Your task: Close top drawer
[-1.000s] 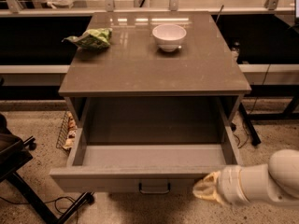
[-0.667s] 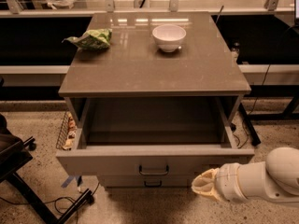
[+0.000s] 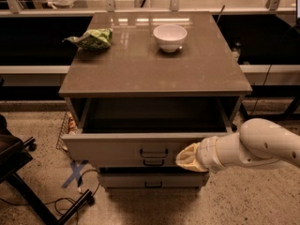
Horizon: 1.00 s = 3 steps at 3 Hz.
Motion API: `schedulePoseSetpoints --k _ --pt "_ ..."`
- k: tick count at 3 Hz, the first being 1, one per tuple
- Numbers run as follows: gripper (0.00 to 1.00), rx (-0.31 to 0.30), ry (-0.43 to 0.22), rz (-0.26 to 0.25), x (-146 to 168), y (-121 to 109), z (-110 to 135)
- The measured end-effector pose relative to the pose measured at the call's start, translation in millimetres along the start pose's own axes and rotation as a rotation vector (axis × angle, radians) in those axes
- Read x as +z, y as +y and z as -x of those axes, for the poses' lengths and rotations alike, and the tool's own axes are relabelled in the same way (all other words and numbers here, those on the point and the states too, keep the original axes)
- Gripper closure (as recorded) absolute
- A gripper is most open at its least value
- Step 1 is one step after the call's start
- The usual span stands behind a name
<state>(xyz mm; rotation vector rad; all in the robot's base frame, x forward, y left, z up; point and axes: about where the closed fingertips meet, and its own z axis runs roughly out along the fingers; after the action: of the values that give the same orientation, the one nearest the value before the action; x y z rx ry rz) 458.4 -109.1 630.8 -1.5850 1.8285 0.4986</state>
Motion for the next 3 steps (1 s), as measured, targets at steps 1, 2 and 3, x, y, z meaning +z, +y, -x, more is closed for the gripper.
schedulePoseSetpoints --k 1,2,3 --pt "1.00 0.000 0.000 0.000 0 0 0" --pt "1.00 -0.005 -0.007 -0.032 9 -14 -1" --pt "1.00 -0.030 -0.008 -0.070 13 -44 6"
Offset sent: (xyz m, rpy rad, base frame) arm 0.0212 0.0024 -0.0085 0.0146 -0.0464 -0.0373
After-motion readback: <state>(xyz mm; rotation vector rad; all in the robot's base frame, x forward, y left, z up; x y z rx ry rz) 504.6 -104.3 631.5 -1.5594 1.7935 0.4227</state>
